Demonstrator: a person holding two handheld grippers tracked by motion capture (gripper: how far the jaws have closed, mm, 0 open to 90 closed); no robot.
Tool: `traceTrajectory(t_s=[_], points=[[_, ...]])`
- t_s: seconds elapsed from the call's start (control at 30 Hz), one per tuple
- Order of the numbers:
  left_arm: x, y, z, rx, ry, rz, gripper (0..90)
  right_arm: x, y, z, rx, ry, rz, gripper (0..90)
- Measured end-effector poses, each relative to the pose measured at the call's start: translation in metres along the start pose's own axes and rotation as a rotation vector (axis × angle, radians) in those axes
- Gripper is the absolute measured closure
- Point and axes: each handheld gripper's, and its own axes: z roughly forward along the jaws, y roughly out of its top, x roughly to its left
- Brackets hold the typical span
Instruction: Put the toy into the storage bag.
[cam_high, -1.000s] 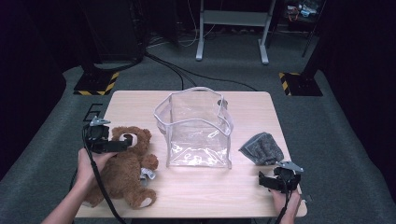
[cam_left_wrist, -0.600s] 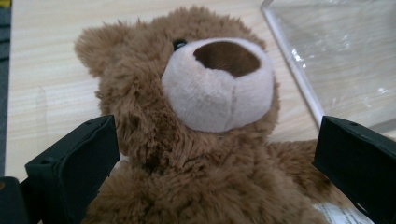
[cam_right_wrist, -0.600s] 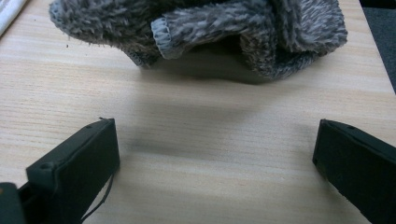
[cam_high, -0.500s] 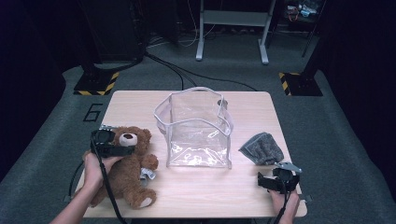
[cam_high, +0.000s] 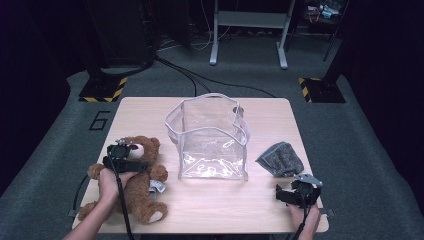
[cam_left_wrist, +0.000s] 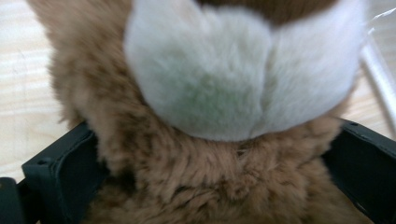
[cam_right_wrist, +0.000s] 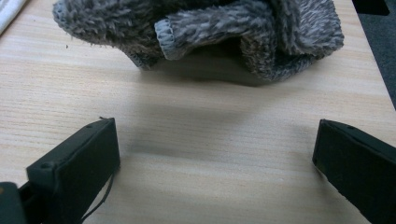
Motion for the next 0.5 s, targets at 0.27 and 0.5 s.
traceTrajectory(t_s=[0.27, 0.5], points=[[0.007, -0.002, 0.016, 0.044, -0.046, -0.021, 15.4, 0.000, 0.000, 0.000, 0.000, -0.002, -0.004, 0.1], [0.011, -0.005, 0.008, -0.001, -0.063, 0.049, 41.3, 0.001, 0.000, 0.000, 0.001, -0.002, 0.010, 0.1]])
